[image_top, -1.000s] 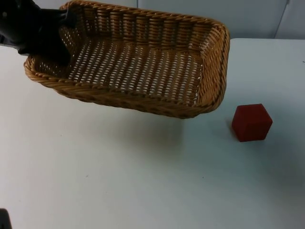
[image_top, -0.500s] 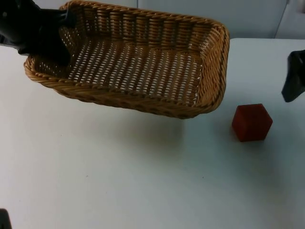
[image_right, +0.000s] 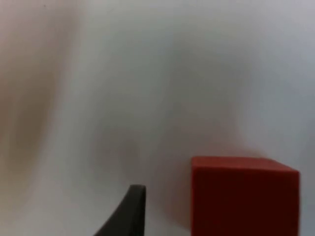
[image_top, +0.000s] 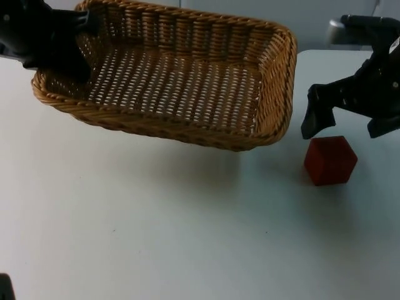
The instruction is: Pick up the basket with the left hand and place the cube into the basket with the right hand.
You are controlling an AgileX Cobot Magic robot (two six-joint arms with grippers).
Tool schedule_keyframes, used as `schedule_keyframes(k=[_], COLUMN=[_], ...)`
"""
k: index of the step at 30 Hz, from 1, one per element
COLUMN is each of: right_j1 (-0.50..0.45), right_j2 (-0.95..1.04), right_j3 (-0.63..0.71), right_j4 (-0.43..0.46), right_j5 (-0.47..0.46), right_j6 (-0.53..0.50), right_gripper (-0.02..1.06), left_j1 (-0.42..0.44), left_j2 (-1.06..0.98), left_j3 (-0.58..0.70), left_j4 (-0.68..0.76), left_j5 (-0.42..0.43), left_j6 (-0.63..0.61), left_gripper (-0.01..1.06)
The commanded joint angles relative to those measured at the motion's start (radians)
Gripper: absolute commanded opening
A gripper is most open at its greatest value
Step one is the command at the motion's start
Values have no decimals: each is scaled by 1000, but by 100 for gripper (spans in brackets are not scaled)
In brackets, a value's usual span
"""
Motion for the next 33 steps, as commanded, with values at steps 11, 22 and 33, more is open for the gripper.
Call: schedule_keyframes(k=[11, 22, 33], right_j1=[6, -29, 103], right_j2=[99, 46, -41], right_j3=[-8, -243, -603], right_j4=[8, -475, 113], right_j5=[-42, 117, 295], right_j6=[-22, 365, -134], right_gripper=[72, 2, 0], left_j1=[0, 0, 0], left_j2=[-14, -14, -14], left_j3=[-10, -10, -10], left_j4=[-23, -23, -23], left_j5=[-29, -34, -34], left_j6=[-12, -12, -12], left_gripper=[0, 0, 0])
